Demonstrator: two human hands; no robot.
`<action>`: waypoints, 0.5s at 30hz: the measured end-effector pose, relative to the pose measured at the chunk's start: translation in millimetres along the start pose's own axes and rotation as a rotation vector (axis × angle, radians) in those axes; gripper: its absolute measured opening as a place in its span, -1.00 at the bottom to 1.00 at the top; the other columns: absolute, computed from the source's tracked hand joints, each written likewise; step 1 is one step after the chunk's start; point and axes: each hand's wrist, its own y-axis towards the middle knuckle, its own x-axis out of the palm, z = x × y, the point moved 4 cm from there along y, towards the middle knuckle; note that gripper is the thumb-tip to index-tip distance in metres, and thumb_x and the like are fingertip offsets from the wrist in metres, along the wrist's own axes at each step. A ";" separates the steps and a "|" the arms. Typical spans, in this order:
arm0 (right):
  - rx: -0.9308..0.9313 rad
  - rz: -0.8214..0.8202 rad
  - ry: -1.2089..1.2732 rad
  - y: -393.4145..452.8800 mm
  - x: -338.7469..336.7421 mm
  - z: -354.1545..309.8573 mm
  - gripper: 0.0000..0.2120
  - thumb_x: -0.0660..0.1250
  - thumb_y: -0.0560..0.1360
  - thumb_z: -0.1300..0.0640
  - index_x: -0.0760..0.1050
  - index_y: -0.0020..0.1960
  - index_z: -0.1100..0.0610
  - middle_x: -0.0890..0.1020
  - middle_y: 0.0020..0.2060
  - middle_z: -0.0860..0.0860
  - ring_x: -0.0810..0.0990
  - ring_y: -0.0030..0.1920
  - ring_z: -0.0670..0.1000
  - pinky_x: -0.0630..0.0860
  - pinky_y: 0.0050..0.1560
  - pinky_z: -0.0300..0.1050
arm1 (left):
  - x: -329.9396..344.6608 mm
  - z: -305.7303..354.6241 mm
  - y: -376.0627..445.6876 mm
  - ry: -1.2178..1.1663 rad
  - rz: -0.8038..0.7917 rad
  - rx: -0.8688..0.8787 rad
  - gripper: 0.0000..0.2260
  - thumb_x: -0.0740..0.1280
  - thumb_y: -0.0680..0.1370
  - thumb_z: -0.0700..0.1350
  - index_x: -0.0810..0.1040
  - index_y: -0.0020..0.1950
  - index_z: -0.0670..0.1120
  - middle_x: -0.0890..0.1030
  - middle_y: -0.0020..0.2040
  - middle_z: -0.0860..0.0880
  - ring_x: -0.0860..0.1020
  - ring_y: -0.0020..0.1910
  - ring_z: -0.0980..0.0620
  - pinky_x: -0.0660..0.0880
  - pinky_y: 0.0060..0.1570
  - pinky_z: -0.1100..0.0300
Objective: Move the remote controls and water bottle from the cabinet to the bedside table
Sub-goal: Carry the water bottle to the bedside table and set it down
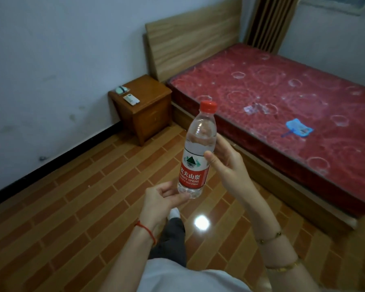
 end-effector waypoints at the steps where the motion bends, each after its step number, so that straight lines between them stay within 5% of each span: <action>1: -0.007 -0.017 -0.002 18.4 0.1 7.0 -0.54 0.24 0.61 0.20 0.30 0.49 0.13 0.56 0.31 -0.03 0.55 0.30 -0.03 0.54 0.25 0.03 | -2.6 4.5 15.9 -0.008 0.016 0.005 -0.61 0.51 0.37 -0.32 0.60 0.13 -0.02 0.73 -0.06 -0.03 0.70 -0.10 0.16 0.55 -0.23 0.42; 8: -0.021 -0.119 0.004 169.4 4.1 41.3 -0.56 0.23 0.62 0.19 0.30 0.49 0.12 0.56 0.31 -0.01 0.55 0.31 -0.01 0.52 0.27 0.15 | -32.1 56.3 142.9 -0.029 0.132 0.000 -0.56 0.53 0.37 -0.27 0.59 0.22 -0.06 0.74 -0.04 0.00 0.70 -0.03 0.10 0.61 0.06 0.15; 12: -0.045 -0.158 0.015 271.5 7.4 46.6 -0.55 0.25 0.62 0.17 0.30 0.49 0.11 0.55 0.32 -0.01 0.55 0.31 0.00 0.51 0.27 0.20 | -50.3 105.0 219.9 -0.066 0.160 0.023 -0.60 0.52 0.38 -0.24 0.59 0.18 0.00 0.73 -0.11 0.11 0.69 -0.10 0.21 0.60 -0.12 0.35; 15: -0.056 -0.179 0.038 338.7 9.8 54.1 -0.52 0.25 0.60 0.13 0.28 0.51 0.11 0.53 0.35 0.01 0.53 0.34 0.03 0.49 0.29 0.23 | -63.3 139.7 272.3 -0.065 0.200 0.025 -0.53 0.54 0.37 -0.22 0.57 0.26 -0.04 0.73 -0.04 0.07 0.69 -0.01 0.13 0.58 0.14 0.06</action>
